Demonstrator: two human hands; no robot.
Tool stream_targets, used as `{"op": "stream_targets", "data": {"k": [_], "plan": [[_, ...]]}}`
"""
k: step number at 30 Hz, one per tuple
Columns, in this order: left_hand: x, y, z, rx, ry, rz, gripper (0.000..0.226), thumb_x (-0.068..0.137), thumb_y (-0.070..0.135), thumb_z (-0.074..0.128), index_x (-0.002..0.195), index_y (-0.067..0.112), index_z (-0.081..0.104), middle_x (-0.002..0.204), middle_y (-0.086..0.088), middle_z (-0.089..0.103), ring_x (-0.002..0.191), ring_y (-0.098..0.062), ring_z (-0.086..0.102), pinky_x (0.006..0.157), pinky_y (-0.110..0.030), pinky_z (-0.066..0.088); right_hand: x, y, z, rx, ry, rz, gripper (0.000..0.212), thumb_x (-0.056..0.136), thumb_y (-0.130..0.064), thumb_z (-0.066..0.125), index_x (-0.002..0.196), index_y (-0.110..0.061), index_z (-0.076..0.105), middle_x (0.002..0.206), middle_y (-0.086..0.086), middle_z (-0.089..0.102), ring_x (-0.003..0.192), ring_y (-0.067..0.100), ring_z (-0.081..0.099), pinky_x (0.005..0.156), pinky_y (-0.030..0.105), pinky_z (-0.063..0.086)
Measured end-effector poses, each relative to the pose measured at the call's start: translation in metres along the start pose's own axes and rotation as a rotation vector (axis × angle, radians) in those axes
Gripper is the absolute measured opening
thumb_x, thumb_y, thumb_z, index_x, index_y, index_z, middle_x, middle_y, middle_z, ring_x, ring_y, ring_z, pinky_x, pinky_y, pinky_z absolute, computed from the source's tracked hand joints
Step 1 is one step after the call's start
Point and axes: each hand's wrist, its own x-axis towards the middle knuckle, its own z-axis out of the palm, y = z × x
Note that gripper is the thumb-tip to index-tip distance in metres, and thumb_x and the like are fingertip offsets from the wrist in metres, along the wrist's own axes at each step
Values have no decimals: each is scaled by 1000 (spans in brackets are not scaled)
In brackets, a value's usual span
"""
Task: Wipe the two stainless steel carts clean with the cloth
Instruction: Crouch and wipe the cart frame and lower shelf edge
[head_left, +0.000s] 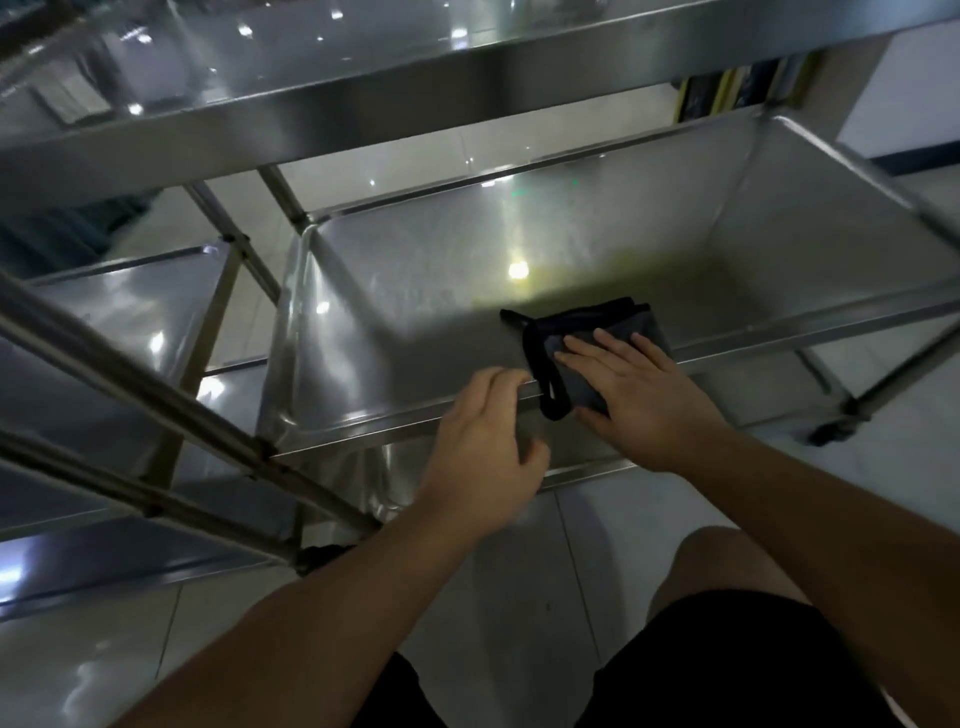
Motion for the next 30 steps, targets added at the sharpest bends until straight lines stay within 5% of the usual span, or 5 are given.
{"op": "stream_targets", "data": {"k": [5,11,16,30], "plan": [[19,23,36,133,-121,79,80,89,26,67,161,15,35,164,-3,35,152,-21,31,125,-35,27,-19,52,-10,-3,-19,59,69,100,-59,41,162,-38,20,169,-18,15,157,10,7,125,35,-3],[41,42,71,289,-188,195,91,93,31,58,169,17,10,177,0,7,162,-16,-2,127,-28,-8,-38,105,-28,48,-36,202,71,97,-66,33,161,-41,18,168,-21,12,157,6,4,124,33,-7],[67,72,97,318,-262,246,95,96,40,54,169,16,0,177,-1,-8,162,-16,-13,130,-34,-10,-51,157,-38,73,-65,315,75,93,-66,7,163,-39,11,169,-21,7,156,4,-1,128,38,-3],[126,114,153,438,-313,434,107,92,64,48,168,16,-10,177,-4,-8,163,-18,-8,129,-32,-7,-70,247,-48,50,-44,542,89,84,-68,0,164,-30,11,171,-13,5,158,12,-1,127,42,-3]]}}
